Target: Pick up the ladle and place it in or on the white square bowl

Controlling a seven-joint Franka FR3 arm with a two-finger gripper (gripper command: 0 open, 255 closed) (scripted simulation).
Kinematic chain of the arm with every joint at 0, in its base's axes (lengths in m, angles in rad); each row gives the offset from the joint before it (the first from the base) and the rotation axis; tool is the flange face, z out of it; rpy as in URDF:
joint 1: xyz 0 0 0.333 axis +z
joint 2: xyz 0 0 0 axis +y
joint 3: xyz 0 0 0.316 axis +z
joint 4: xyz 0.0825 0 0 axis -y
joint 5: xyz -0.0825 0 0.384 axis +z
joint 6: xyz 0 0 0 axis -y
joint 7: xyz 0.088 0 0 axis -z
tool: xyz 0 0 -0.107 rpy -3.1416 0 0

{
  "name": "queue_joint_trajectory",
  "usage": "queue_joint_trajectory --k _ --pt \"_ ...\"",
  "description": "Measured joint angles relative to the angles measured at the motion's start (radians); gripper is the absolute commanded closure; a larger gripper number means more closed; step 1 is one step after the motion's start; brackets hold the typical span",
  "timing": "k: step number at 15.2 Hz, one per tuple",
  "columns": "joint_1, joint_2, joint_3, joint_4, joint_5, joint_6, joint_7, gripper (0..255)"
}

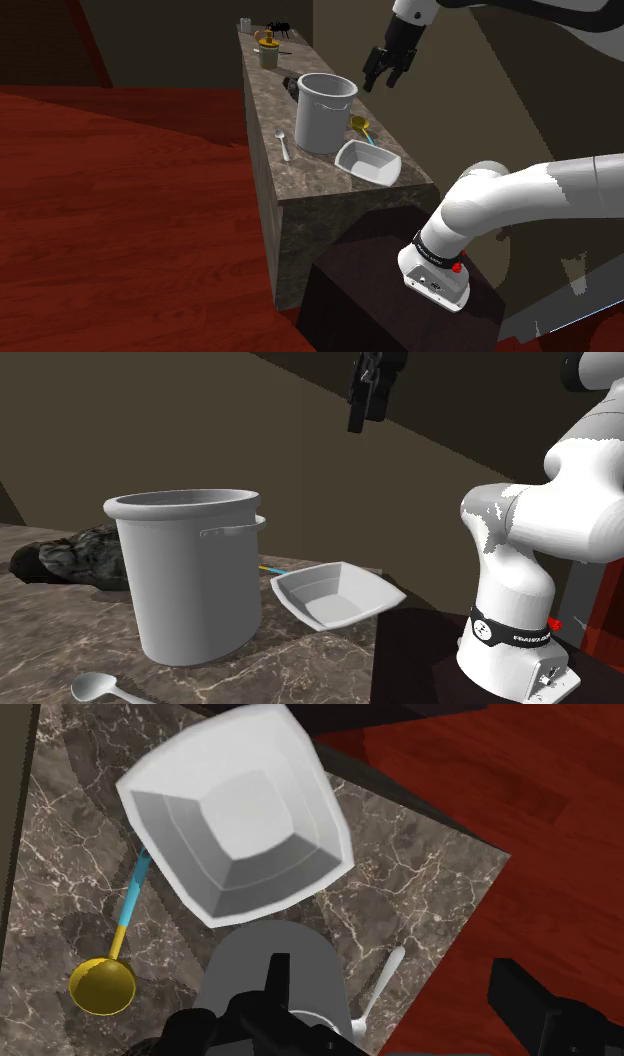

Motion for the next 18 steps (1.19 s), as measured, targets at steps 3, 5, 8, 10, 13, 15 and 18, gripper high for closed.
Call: queue_joint_trajectory --k 3,5,8,10,13,15,18 --pt "-0.01 0.02 -0.008 -0.015 -0.011 0.03 -0.002 0" --pt "-0.024 0.049 -0.02 -0.041 -0.026 0.079 -0.003 0" --pt "-0.05 0.107 -0.043 -0.066 -0.054 0.153 -0.008 0" --pt "-0.066 0.156 -0.057 -0.076 -0.071 0.205 -0.008 0" --pt "-0.092 0.216 -0.079 -0.094 -0.096 0.276 -0.009 0" --pt "-0.108 0.274 -0.094 -0.09 -0.112 0.325 -0.008 0" --pt "-0.134 0.355 -0.12 -0.087 -0.136 0.396 -0.009 0"
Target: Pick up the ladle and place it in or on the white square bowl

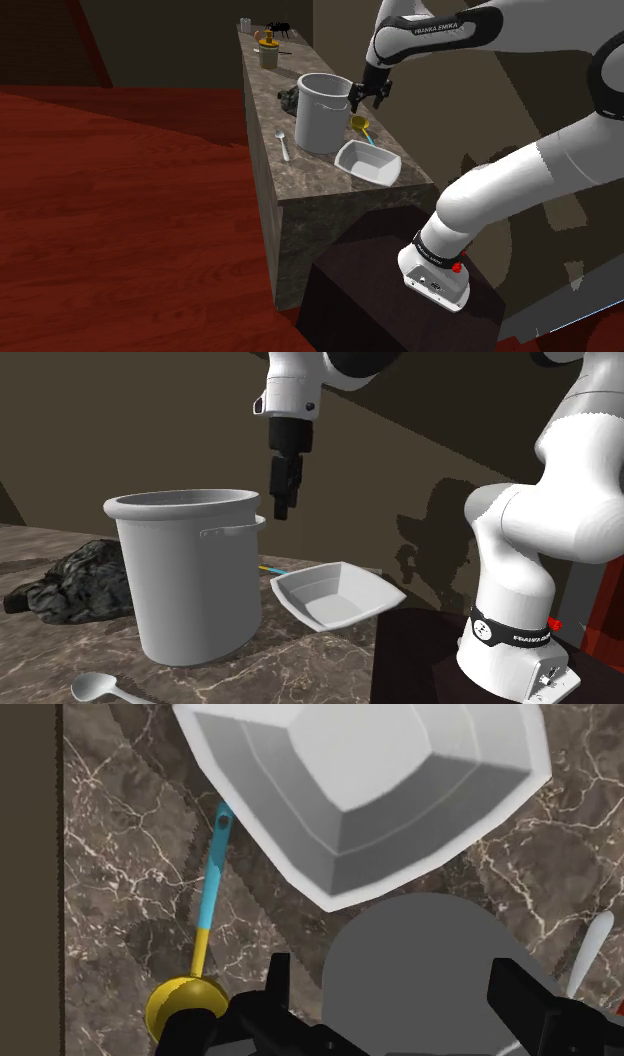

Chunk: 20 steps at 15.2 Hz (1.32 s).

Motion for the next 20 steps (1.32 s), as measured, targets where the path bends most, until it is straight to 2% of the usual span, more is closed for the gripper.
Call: queue_joint_trajectory --k 6,11,13,15,17,20 --pt "-0.047 0.17 -0.047 0.021 -0.04 0.141 0.008 0" --pt "-0.089 0.278 -0.097 0.08 -0.061 0.234 0.007 0" --pt "-0.103 0.336 -0.12 0.136 -0.061 0.257 0.001 0" --pt "-0.117 0.4 -0.138 0.142 -0.067 0.318 0.019 0" --pt "-0.122 0.522 -0.144 0.175 -0.059 0.337 0.007 0" --pt "-0.129 0.589 -0.149 0.193 -0.055 0.365 0.007 0"
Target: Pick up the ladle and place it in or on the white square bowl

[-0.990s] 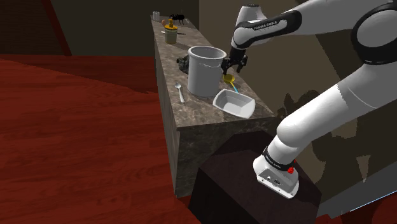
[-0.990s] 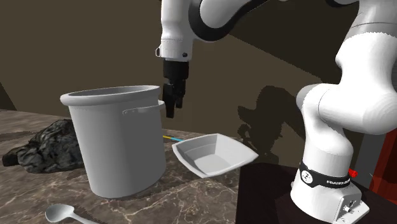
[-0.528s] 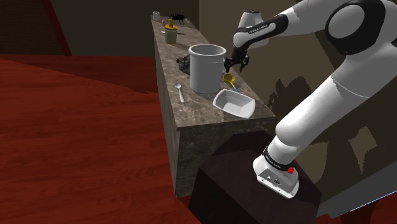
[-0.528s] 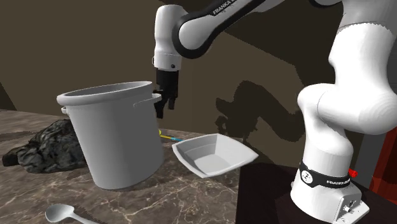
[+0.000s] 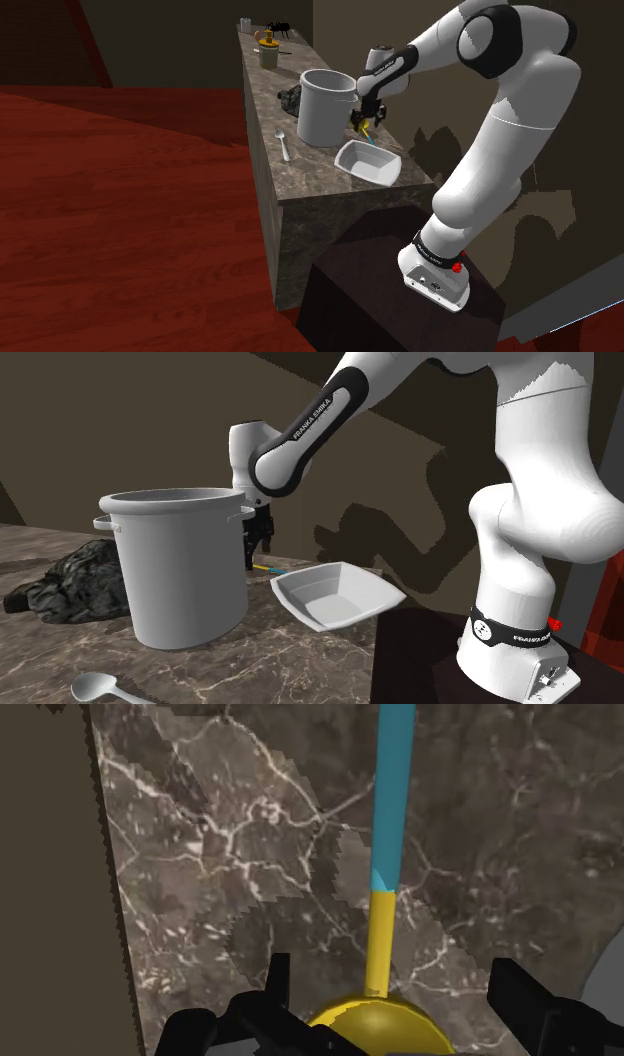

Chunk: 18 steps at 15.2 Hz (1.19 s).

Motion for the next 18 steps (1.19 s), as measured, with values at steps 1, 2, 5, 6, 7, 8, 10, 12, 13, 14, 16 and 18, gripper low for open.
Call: queue_joint_trajectory --k 1,2,5,6,7,8,10,12,13,14,16,18 --pt "-0.002 0.013 -0.001 0.003 0.002 0.009 -0.001 0" --pt "-0.002 0.026 0.0 0.005 0.004 0.02 -0.001 0" --pt "-0.011 0.059 -0.002 -0.001 0.01 0.058 -0.009 0" --pt "-0.012 0.066 -0.003 -0.004 0.01 0.068 -0.009 0" --pt "-0.012 0.071 -0.002 -0.003 0.011 0.072 -0.009 0" --pt "-0.013 0.073 -0.002 -0.003 0.011 0.074 -0.01 0" --pt "-0.013 0.075 -0.002 -0.002 0.012 0.076 -0.01 0" --pt "-0.013 0.076 -0.002 -0.002 0.012 0.076 -0.01 0" --pt "-0.013 0.076 -0.002 -0.002 0.012 0.076 -0.01 255" --pt "-0.013 0.076 -0.002 -0.002 0.012 0.076 -0.01 255" --pt "-0.012 0.075 -0.001 -0.001 0.012 0.076 -0.01 255" --pt "-0.013 0.075 -0.002 -0.001 0.012 0.076 -0.01 255"
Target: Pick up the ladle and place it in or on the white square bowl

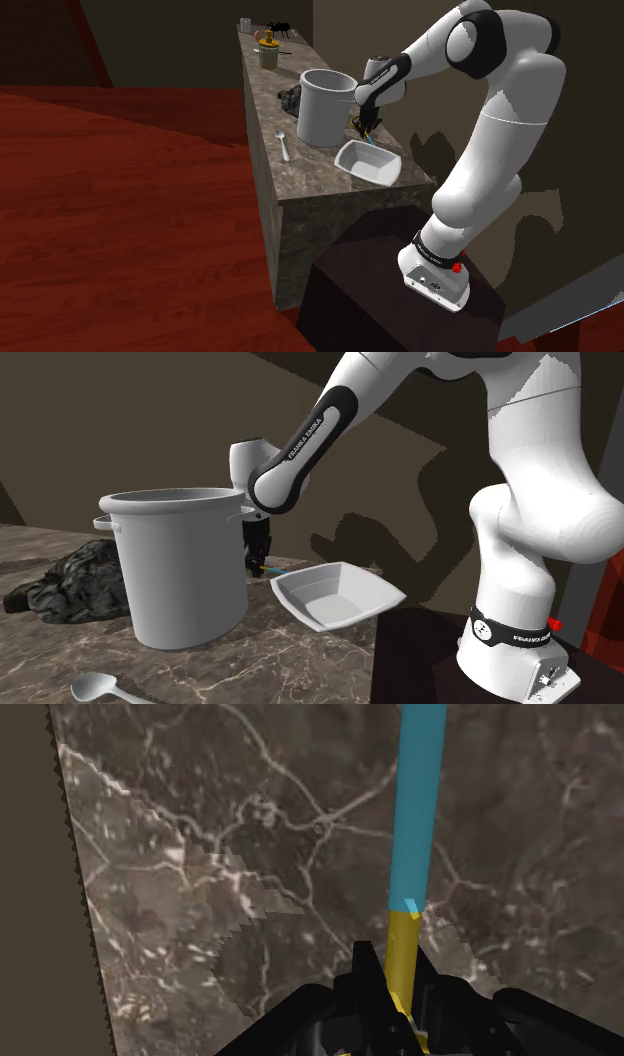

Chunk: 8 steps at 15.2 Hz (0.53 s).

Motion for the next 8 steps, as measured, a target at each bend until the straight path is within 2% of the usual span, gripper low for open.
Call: queue_joint_trajectory --k 8 --pt "0.001 -0.021 -0.001 0.005 -0.003 -0.026 -0.002 255"
